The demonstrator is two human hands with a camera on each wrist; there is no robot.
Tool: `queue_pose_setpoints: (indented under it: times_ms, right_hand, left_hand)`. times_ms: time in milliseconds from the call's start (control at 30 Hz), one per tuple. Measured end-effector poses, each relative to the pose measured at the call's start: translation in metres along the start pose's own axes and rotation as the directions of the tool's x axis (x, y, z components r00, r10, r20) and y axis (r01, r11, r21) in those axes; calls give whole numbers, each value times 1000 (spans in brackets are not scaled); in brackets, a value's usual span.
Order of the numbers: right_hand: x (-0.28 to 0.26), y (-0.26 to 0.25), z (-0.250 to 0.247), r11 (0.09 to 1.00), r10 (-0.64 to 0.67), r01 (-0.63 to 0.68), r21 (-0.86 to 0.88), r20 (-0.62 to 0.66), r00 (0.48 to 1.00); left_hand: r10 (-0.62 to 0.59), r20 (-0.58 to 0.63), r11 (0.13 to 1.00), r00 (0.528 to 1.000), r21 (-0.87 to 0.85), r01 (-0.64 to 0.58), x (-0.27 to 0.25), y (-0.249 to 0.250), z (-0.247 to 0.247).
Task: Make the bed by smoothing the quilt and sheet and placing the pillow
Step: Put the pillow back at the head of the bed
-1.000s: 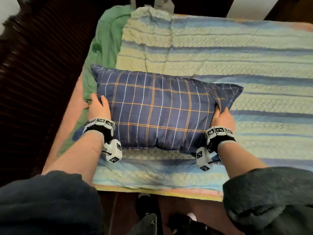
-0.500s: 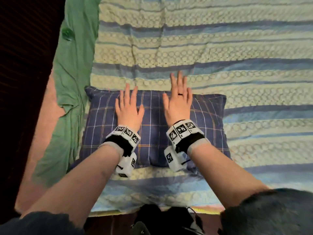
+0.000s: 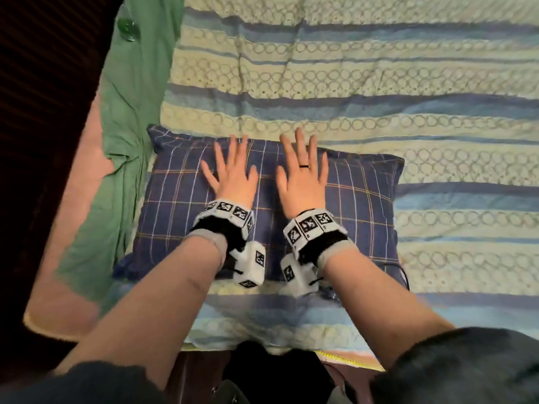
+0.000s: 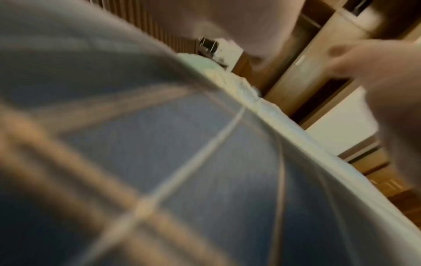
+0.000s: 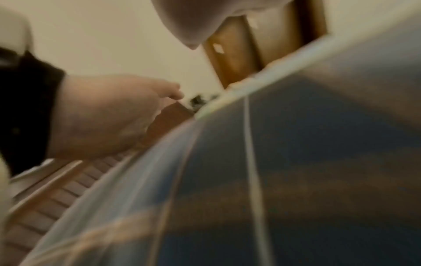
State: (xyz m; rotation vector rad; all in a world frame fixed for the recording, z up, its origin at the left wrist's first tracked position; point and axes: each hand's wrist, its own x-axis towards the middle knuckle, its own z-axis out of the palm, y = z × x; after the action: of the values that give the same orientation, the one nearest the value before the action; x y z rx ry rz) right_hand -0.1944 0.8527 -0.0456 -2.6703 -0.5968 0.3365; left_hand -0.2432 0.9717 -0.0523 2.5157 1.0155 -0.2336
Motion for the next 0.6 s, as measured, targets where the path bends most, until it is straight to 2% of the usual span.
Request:
queue_pose_setpoints:
  times_ms: [33, 67, 100, 133, 200, 233, 267, 300, 333, 367, 400, 433, 467, 500, 533, 600]
  right_hand:
    - [-11, 15, 15, 997, 80, -78, -27, 110, 991]
    - [-24, 38, 26, 974, 223, -207, -92, 220, 950]
    - [-35, 63, 30, 925, 376, -344, -159, 271, 886]
    - [-39, 85, 27, 857, 515, -484, -176, 266, 815]
    - [-23, 97, 7, 680, 725, -730, -58, 202, 659]
    - [-9, 90, -2, 634, 762, -773, 13, 160, 627]
    - [7, 75, -8, 670, 734, -740, 59, 101, 672]
    - [24, 55, -12, 763, 640, -641, 84, 38, 767]
    - [37, 29, -14, 873, 481, -479, 92, 0, 877]
    - [47, 5, -11, 952, 297, -295, 84, -19, 955]
    - [49, -11, -7, 985, 163, -162, 64, -8, 987]
    - [49, -13, 5, 994, 103, -105, 38, 46, 994]
    - [44, -6, 15, 991, 130, -134, 19, 143, 981]
    - [37, 15, 28, 972, 230, -233, -20, 249, 941]
    - [31, 42, 36, 924, 381, -371, -95, 318, 868]
    - [27, 92, 28, 775, 631, -599, -202, 308, 712]
  left_hand:
    - [20, 86, 996, 996, 83, -27, -4, -6, 12]
    - [-33, 172, 989, 985, 151, 7, -9, -25, 19]
    - [-137, 215, 978, 967, 187, 97, -13, -48, 22]
    - [-252, 202, 960, 946, 179, 217, -15, -72, 22]
    - [-460, 123, 888, 879, 39, 459, -9, -103, 8]
    - [-500, 78, 864, 862, -27, 504, -1, -102, -3]
    - [-485, 18, 873, 875, -55, 485, 10, -90, -12]
    - [-419, -42, 907, 907, -73, 416, 22, -70, -20]
    - [-321, -82, 945, 943, -87, 314, 34, -44, -26]
    - [-186, -87, 979, 979, -99, 177, 44, -16, -30]
    - [-46, -76, 996, 996, -80, 40, 47, 8, -26]
    - [53, -13, 998, 999, -36, -54, 50, 22, -16]
    - [77, 120, 997, 990, 20, -80, 52, 20, -4]
    - [9, 274, 995, 962, 95, -37, 54, 6, 3]
    - [-112, 358, 983, 927, 180, 49, 59, -21, 11]
    - [-343, 304, 928, 889, 260, 269, 71, -78, 7]
